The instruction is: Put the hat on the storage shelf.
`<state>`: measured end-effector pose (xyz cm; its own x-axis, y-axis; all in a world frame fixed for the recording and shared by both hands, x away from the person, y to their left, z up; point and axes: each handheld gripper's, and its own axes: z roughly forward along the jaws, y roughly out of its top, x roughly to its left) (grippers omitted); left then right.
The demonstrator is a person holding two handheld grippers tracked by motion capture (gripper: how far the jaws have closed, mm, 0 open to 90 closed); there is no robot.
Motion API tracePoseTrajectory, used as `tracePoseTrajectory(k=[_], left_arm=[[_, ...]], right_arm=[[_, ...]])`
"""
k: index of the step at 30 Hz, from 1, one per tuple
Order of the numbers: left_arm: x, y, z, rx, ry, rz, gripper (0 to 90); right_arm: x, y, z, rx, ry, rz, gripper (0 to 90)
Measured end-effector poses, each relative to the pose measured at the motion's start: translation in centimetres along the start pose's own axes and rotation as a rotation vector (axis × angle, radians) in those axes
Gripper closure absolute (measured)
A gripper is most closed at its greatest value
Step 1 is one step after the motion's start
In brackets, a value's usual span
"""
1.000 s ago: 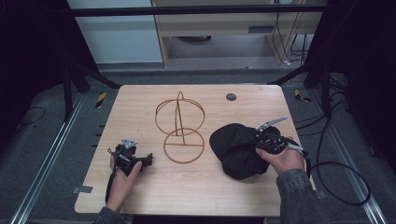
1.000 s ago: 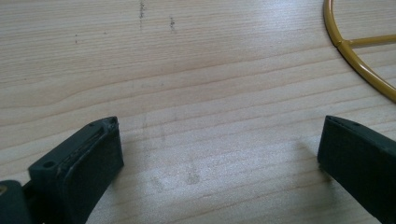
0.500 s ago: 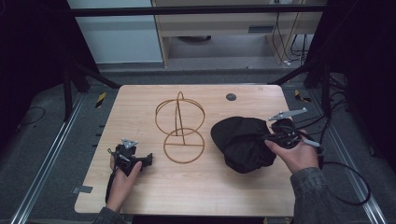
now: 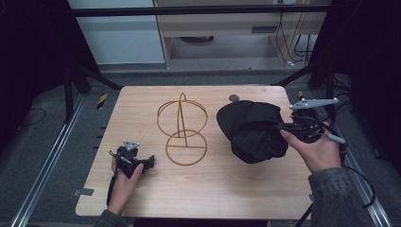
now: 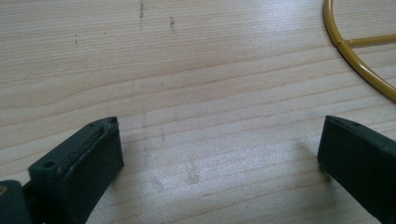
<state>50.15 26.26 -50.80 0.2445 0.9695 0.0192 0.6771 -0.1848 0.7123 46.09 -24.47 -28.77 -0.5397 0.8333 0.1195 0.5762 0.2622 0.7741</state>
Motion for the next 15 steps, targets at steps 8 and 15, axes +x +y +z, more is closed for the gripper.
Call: tracePoseTrajectory(k=[8, 15], left_arm=[[0.0, 0.0, 0.0, 0.000, 0.000, -0.001, 0.0], [0.0, 0.0, 0.0, -0.004, 0.000, -0.003, 0.0]], right_arm=[[0.7, 1.3, -1.7, -0.060, -0.010, -0.021, 86.3], [1.3, 2.5, -2.2, -0.101, -0.006, -0.026, 86.3]])
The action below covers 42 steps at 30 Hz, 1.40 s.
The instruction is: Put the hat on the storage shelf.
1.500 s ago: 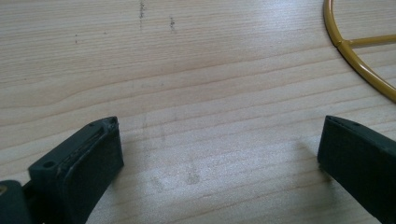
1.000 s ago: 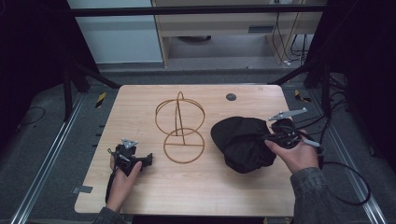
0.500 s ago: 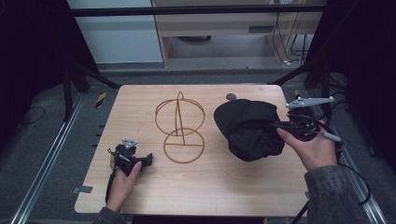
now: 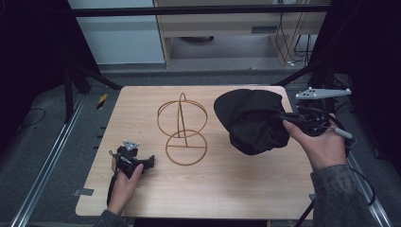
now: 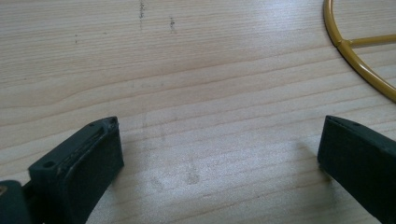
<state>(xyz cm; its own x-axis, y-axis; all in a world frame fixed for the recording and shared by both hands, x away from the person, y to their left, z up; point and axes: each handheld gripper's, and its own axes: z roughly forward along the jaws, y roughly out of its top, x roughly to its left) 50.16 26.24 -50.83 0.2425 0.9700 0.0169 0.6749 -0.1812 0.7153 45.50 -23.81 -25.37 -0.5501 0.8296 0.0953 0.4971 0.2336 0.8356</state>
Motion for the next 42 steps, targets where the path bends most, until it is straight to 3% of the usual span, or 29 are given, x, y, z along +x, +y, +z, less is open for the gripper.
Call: tracePoseTrajectory(k=[17, 29, 42], left_arm=[[0.0, 0.0, 0.0, 0.004, 0.004, -0.003, 0.0], [-0.1, 0.0, -0.1, 0.003, 0.009, -0.008, 0.0], [-0.1, 0.0, 0.0, 0.003, 0.010, -0.011, 0.0]], right_arm=[[2.0, 4.6, -1.3, -0.103, 0.031, -0.014, 86.3], [5.0, 7.7, 0.6, -0.090, 0.060, -0.063, 86.3], [7.2, 9.7, 3.1, -0.073, 0.108, -0.091, 86.2]])
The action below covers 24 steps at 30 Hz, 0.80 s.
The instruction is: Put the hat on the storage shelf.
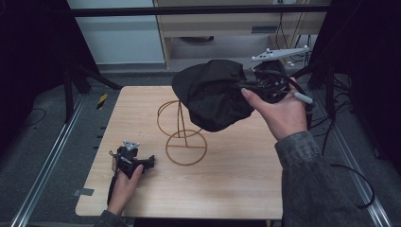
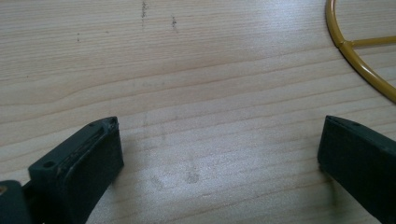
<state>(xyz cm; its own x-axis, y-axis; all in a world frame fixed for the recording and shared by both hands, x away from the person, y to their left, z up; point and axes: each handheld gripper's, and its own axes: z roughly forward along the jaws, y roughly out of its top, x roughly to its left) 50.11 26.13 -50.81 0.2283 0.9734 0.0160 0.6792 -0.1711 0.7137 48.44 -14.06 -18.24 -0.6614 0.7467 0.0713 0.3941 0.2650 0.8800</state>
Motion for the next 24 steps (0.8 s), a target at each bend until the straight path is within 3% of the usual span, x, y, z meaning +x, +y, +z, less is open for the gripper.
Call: tracePoseTrajectory(k=[9, 24], left_arm=[[0.0, 0.0, 0.0, 0.000, 0.001, 0.002, 0.0], [0.0, 0.0, 0.0, 0.001, 0.002, 0.002, 0.0]], right_arm=[[1.5, 0.2, 3.7, 0.037, 0.058, -0.015, 86.1], [3.3, -0.2, 6.3, 0.074, 0.092, -0.038, 86.0]])
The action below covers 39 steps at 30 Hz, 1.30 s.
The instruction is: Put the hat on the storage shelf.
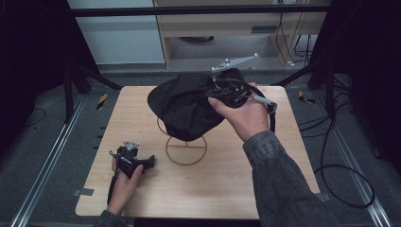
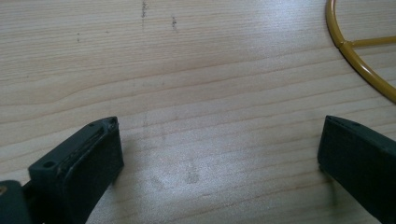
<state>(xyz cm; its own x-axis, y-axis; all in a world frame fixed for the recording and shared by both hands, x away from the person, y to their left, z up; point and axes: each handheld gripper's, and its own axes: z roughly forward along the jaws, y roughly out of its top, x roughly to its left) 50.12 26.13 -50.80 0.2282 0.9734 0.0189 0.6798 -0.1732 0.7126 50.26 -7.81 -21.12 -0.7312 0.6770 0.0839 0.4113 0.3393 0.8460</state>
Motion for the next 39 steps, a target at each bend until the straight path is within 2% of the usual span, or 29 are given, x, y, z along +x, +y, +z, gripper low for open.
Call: tracePoseTrajectory(k=[17, 34, 39], left_arm=[[0.0, 0.0, 0.0, 0.000, -0.002, 0.000, 0.0], [0.0, 0.0, 0.0, -0.001, -0.001, -0.002, 0.0], [0.0, 0.0, 0.0, 0.000, -0.001, -0.002, 0.0]], right_arm=[[1.1, -1.5, 2.0, 0.024, -0.010, -0.010, 84.8], [1.2, -2.5, 3.3, 0.047, -0.012, -0.014, 83.5], [1.3, -3.0, 4.2, 0.062, -0.017, -0.023, 83.1]])
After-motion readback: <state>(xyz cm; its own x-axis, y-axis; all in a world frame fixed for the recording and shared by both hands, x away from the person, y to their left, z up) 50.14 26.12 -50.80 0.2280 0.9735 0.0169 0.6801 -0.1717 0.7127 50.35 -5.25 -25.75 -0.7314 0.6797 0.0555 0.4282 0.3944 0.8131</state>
